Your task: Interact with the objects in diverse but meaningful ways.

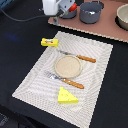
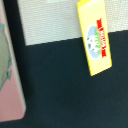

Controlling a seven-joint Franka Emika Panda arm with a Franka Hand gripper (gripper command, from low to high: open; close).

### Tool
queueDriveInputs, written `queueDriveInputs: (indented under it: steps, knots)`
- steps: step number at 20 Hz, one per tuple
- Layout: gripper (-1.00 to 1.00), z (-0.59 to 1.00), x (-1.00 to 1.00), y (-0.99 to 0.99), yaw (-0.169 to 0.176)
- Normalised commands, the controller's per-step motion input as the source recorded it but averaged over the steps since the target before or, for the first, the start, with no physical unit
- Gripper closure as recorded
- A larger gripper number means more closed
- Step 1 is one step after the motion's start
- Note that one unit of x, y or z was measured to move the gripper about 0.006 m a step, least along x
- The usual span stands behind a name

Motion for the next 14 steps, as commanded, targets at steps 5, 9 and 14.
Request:
queueDriveInputs:
  steps: [5, 9, 14]
  knots:
    - [-1.0, -0.14, 0.14, -0.51, 0.027]
    - [-1.0, 0.3, 0.49, -0.75, -0.002]
    - [-1.0, 0.36, 0.65, -0.71, -0.022]
